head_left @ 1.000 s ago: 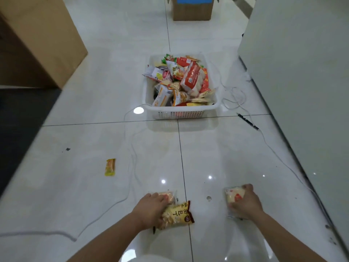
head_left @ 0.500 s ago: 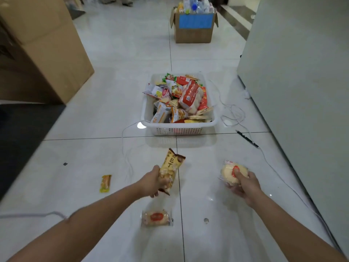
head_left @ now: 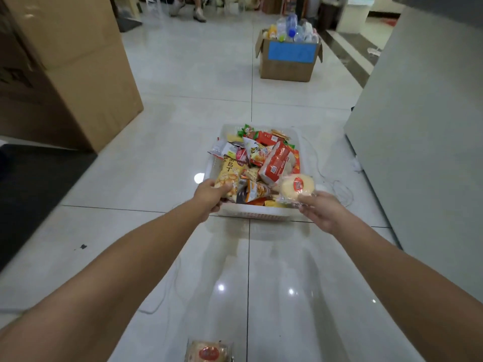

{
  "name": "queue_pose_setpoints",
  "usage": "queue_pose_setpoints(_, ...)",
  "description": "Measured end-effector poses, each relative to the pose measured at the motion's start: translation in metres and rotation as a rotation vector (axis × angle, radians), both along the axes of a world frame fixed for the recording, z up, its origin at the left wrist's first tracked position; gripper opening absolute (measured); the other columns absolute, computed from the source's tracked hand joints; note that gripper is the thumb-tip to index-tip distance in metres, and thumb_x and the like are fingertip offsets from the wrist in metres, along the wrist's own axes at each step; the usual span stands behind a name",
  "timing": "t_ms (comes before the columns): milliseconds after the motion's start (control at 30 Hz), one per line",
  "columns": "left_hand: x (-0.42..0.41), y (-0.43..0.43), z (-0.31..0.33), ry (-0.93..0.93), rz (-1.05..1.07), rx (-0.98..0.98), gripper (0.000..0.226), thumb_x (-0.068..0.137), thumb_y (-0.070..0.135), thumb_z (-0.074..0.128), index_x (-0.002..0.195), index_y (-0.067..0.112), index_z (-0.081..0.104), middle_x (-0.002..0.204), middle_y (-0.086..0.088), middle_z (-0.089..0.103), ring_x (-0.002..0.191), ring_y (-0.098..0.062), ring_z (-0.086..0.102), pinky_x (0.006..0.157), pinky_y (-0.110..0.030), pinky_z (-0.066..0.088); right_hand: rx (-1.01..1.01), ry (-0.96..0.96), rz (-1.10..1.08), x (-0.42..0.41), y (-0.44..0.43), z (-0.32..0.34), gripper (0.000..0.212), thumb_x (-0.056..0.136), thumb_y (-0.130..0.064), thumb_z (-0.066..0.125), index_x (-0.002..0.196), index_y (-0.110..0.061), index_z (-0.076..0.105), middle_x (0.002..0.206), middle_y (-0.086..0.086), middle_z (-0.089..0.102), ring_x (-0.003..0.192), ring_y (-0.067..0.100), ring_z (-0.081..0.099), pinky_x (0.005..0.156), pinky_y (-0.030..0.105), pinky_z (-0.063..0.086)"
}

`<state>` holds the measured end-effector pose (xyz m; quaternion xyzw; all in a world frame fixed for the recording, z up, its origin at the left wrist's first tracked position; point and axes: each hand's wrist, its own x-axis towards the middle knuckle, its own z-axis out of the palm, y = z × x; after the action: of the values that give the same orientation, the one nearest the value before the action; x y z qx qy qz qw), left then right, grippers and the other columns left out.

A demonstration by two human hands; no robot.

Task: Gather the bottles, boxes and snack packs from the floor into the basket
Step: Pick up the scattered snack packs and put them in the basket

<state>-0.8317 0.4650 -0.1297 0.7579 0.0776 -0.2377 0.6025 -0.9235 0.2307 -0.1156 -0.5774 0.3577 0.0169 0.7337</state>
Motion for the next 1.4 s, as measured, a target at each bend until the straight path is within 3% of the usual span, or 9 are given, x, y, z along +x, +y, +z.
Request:
queue_pose_setpoints(100,0.026,-0.012,0.015,-0.041,-0.116,0.125,0.051,0.092,0.047,0.051,0.119,0.004,0.048,0.086,-0.012,0.062,0.052,-0.014,0.050,0.047,-0.022,0.038,0.004,-0.041,-0.009,0.030,0.001,0.011,0.045,0.089,-0.008,0.060,0.130,-0.001,0.044,0.120,0.016,0.056,0.093,0.023,0.061,0.072,0.027,0.058)
queue_pose_setpoints(200,0.035,-0.005,0.011,-0.026,-0.215,0.375,0.073,0.091,0.064,0.031,0.142,0.011,0.025,0.111,-0.018,0.055,0.075,-0.024,0.059,0.059,-0.027,0.044,-0.234,0.166,0.049,0.030,-0.001,-0.005,0.064,0.085,-0.033,0.065,0.138,-0.008,0.038,0.140,0.011,0.043,0.126,0.027,0.045,0.099,0.040,0.045)
queue_pose_setpoints(267,0.032,0.016,-0.008,-0.059,-0.229,0.541,0.078,0.091,0.065,0.026,0.149,0.015,0.013,0.136,-0.018,0.042,0.108,-0.034,0.055,0.083,-0.038,0.049,-0.354,0.263,0.062,0.012,0.002,-0.024,0.066,0.086,-0.034,0.064,0.139,-0.008,0.034,0.141,0.011,0.040,0.128,0.029,0.041,0.101,0.043,0.041)
queue_pose_setpoints(367,0.015,0.062,-0.042,-0.041,-0.207,0.736,0.074,0.092,0.064,0.024,0.151,0.022,0.011,0.152,-0.022,0.020,0.136,-0.041,0.028,0.112,-0.048,0.028,-0.398,0.313,0.103,-0.027,0.011,-0.056,0.063,0.088,-0.027,0.062,0.140,-0.006,0.033,0.141,0.014,0.040,0.126,0.031,0.042,0.101,0.044,0.039)
queue_pose_setpoints(667,-0.083,0.194,-0.137,0.144,-0.276,0.939,0.049,0.099,0.046,0.026,0.147,0.042,0.016,0.158,-0.010,0.005,0.140,-0.040,0.017,0.116,-0.046,0.019,-0.564,0.364,0.531,-0.108,0.096,-0.133,0.066,0.083,-0.033,0.068,0.137,-0.010,0.039,0.141,0.016,0.040,0.127,0.030,0.044,0.106,0.038,0.037)
queue_pose_setpoints(800,-0.114,0.207,-0.139,0.189,-0.423,0.936,0.056,0.097,0.023,0.042,0.148,0.035,0.022,0.156,-0.012,0.011,0.136,-0.041,0.024,0.113,-0.040,0.024,-0.625,0.268,0.729,-0.125,0.147,-0.148,0.068,0.081,-0.039,0.068,0.138,-0.017,0.040,0.141,0.010,0.041,0.131,0.026,0.038,0.108,0.038,0.034)
queue_pose_setpoints(1067,-0.107,0.224,-0.154,0.255,-0.056,0.703,0.085,0.082,0.067,0.048,0.125,-0.006,0.047,0.123,-0.027,0.055,0.112,-0.042,0.055,0.090,-0.043,0.049,-1.022,0.089,1.251,-0.165,0.207,-0.171,0.076,0.074,-0.050,0.067,0.139,-0.030,0.035,0.138,-0.004,0.036,0.129,0.017,0.031,0.101,0.032,0.032)
queue_pose_setpoints(1267,-0.113,0.221,-0.137,0.051,-0.111,0.769,0.038,0.096,0.027,0.048,0.077,0.005,0.073,0.069,-0.012,0.056,0.066,-0.026,0.055,0.059,-0.027,0.038,-1.162,0.122,1.233,-0.176,0.204,-0.176,0.037,0.082,-0.023,0.057,0.119,-0.019,0.051,0.119,0.004,0.050,0.112,0.022,0.047,0.080,0.027,0.027)
queue_pose_setpoints(1400,-0.105,0.225,-0.135,-0.050,0.051,0.899,0.031,0.090,0.011,0.054,0.063,0.000,0.064,0.073,-0.019,0.056,0.060,-0.031,0.056,0.052,-0.026,0.035,-1.068,0.186,1.133,-0.170,0.181,-0.170,0.026,0.087,-0.018,0.049,0.113,-0.016,0.052,0.102,-0.002,0.047,0.098,0.022,0.050,0.073,0.029,0.033)
